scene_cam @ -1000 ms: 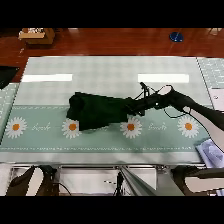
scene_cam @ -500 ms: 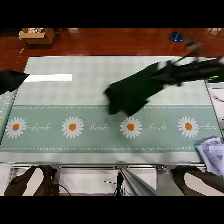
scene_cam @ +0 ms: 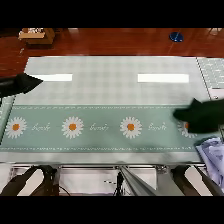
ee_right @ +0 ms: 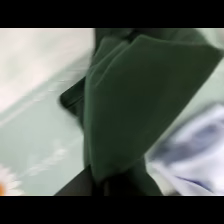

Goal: Fold the shirts.

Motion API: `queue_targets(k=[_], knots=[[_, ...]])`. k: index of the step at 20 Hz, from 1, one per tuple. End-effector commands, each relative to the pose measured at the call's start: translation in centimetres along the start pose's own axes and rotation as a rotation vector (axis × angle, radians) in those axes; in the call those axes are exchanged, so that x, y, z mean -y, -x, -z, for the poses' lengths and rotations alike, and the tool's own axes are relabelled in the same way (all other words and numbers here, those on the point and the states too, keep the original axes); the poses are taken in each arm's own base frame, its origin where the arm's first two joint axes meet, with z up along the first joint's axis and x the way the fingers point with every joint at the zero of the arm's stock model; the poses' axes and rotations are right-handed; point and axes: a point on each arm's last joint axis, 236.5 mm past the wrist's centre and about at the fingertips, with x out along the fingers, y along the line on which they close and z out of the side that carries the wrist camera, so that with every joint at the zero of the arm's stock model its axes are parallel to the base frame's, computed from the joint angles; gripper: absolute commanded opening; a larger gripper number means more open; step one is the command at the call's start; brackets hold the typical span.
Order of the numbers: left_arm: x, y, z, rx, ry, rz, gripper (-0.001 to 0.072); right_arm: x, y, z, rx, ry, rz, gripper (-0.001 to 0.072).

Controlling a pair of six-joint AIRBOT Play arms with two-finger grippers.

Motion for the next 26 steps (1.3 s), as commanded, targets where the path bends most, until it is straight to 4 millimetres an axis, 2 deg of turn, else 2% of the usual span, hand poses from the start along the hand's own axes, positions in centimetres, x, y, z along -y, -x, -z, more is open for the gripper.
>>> queue_targets(k=[1, 6, 8, 10, 13, 15, 18, 21, 22, 23, 24, 26], knots=[[-0.8, -0.6, -0.3, 0.008, 0.004, -0.015, 0.0024, 8.5, 2.4, 4.7, -0.133, -0.189, 0.270, 0.0026], [-2.8, -1.2, -2.1, 0.077, -0.002, -0.069, 0.0024, 14.2, 4.6, 6.8, -0.145, -0.342, 0.457, 0.0026], [-3.7, -1.4, -2.8, 0.103, 0.008, -0.091, 0.0024, 15.6, 5.2, 8.8, -0.159, -0.391, 0.503, 0.0026], [-4.5, -1.8, -3.2, 0.117, 0.018, -0.109, 0.0024, 17.3, 4.9, 11.7, -0.224, -0.466, 0.559, 0.0026], [-5.4, -2.2, -3.3, 0.119, -0.003, -0.125, 0.0024, 18.9, 3.6, 16.4, -0.363, -0.532, 0.598, 0.0026], [-5.9, -2.3, -3.5, 0.126, 0.005, -0.136, 0.0024, 20.2, 3.7, 19.1, -0.443, -0.556, 0.677, 0.0026], [-6.4, -2.0, -3.9, 0.144, 0.010, -0.151, 0.0024, 21.2, 3.8, 21.1, -0.497, -0.546, 0.759, 0.0026], [-7.0, -1.9, -4.1, 0.151, 0.003, -0.163, 0.0024, 21.2, 2.4, 22.0, -0.547, -0.513, 0.741, 0.0028], [-7.0, -1.9, -4.1, 0.151, 0.005, -0.163, 0.0024, 21.3, 2.0, 21.9, -0.543, -0.504, 0.737, 0.0128], [-7.0, -1.8, -4.1, 0.149, 0.005, -0.161, 0.0024, 21.6, 1.8, 21.7, -0.530, -0.496, 0.738, 0.0326], [-6.9, -1.9, -4.0, 0.146, 0.006, -0.159, 0.0024, 21.7, 1.6, 21.4, -0.515, -0.490, 0.738, 0.0399], [-6.9, -1.9, -4.0, 0.144, 0.006, -0.156, 0.0025, 21.6, 1.0, 20.5, -0.477, -0.476, 0.712, 0.0400]])
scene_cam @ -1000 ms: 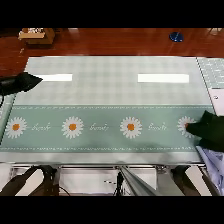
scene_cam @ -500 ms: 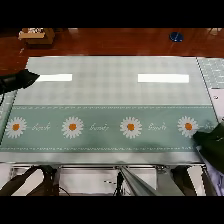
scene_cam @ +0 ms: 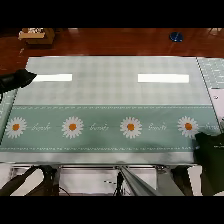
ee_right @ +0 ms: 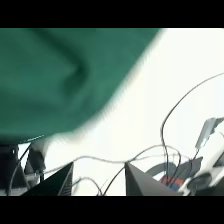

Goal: Fold the shirts.

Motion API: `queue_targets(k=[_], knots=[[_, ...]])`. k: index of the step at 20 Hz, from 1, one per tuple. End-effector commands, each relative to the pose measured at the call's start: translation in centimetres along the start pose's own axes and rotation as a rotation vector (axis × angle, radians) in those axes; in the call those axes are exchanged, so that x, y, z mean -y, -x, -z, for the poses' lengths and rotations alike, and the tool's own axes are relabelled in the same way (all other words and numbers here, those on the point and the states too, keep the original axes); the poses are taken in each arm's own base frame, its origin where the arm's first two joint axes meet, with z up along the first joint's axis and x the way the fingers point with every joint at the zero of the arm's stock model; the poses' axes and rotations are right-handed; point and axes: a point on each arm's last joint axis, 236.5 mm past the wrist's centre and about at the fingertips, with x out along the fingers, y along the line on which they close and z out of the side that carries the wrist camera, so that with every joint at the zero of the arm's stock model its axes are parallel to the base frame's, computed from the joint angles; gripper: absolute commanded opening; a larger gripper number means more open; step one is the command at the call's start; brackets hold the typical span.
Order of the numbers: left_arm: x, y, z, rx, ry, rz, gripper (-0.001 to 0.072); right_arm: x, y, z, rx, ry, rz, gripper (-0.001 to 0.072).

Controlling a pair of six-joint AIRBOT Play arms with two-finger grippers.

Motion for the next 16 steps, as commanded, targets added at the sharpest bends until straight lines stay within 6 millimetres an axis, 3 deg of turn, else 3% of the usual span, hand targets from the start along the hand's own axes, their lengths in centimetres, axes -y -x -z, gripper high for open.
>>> queue_targets(k=[1, 2, 3, 4, 5, 6, 7, 9, 11, 12, 14, 16], knots=[[0.1, 0.0, -0.1, 0.002, 0.004, 0.005, 0.0025, -1.9, 0.3, -1.9, 0.084, 0.023, -0.082, 0.0400], [0.2, 0.0, -0.2, 0.007, 0.010, 0.012, 0.0033, -3.4, 1.6, -3.2, 0.152, 0.038, -0.157, 0.0400], [0.7, 0.1, -0.4, 0.011, 0.016, 0.026, 0.0173, -5.2, 4.1, -5.3, 0.254, 0.083, -0.242, 0.0400], [1.3, 0.2, -0.8, 0.019, 0.022, 0.045, 0.0425, -7.1, 7.6, -8.0, 0.393, 0.128, -0.329, 0.0400], [2.3, 0.4, -1.4, 0.029, 0.029, 0.077, 0.0554, -9.6, 12.6, -11.0, 0.563, 0.166, -0.443, 0.0399], [3.5, 0.4, -1.8, 0.035, 0.025, 0.105, 0.0554, -12.7, 17.5, -12.3, 0.676, 0.232, -0.566, 0.0392], [4.8, 0.2, -2.1, 0.038, 0.004, 0.127, 0.0548, -16.6, 21.8, -12.0, 0.724, 0.349, -0.681, 0.0393], [8.3, -1.1, -0.8, -0.031, -0.079, 0.185, 0.0515, -24.2, 26.3, -8.3, 0.698, 0.623, -0.795, 0.0403], [11.6, -2.4, 2.9, -0.189, -0.215, 0.214, 0.0515, -30.6, 27.4, -3.3, 0.664, 0.874, -0.794, 0.0582], [12.0, -2.9, 5.2, -0.292, -0.274, 0.166, 0.0515, -32.8, 27.3, -1.1, 0.668, 0.979, -0.758, 0.0591], [10.4, -2.7, 7.9, -0.446, -0.368, -0.031, 0.0542, -36.1, 26.8, 1.7, 0.715, 1.113, -0.633, 0.0592], [9.7, -2.1, 8.2, -0.479, -0.432, -0.180, 0.0718, -38.0, 26.5, 3.6, 0.781, 1.214, -0.517, 0.0591]])
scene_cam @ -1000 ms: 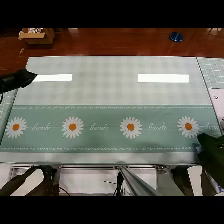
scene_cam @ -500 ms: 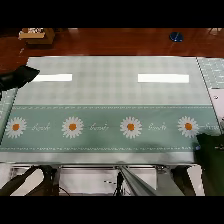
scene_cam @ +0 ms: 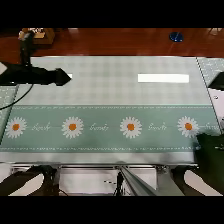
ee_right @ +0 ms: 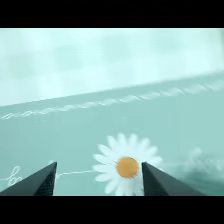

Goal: Fold the shirts.

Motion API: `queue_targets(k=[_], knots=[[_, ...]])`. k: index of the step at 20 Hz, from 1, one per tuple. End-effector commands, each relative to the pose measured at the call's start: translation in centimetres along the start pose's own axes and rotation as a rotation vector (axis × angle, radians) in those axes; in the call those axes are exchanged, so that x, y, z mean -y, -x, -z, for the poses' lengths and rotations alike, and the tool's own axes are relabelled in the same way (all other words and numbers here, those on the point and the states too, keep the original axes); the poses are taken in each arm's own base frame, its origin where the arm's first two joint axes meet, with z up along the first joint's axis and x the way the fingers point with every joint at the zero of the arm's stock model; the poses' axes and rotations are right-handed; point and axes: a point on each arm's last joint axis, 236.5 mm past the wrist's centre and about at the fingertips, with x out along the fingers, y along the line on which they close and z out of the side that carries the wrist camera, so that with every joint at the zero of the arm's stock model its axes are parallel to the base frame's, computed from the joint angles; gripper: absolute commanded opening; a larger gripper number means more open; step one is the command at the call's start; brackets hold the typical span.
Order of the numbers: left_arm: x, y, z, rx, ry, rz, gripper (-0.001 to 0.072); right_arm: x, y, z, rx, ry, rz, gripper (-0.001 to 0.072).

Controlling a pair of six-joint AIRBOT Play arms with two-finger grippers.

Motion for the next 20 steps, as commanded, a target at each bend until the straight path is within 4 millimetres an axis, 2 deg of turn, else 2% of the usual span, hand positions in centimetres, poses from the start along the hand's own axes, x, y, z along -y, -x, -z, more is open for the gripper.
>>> queue_targets(k=[1, 3, 6, 20], knots=[[-0.8, 0.2, 2.0, -0.146, -0.074, -0.249, 0.0718, -6.3, -2.4, -1.1, -0.022, 0.256, 0.063, 0.0591], [0.4, 0.0, 1.9, -0.145, -0.100, -0.233, 0.0717, -7.9, -3.1, -1.1, -0.030, 0.293, 0.053, 0.0591], [0.8, -0.1, 2.0, -0.147, -0.102, -0.228, 0.0715, -9.1, -3.5, -0.9, -0.036, 0.275, 0.003, 0.0591], [0.8, -0.1, 2.0, -0.145, -0.102, -0.228, 0.0715, -8.9, -3.5, -0.9, -0.038, 0.277, 0.012, 0.0586]])
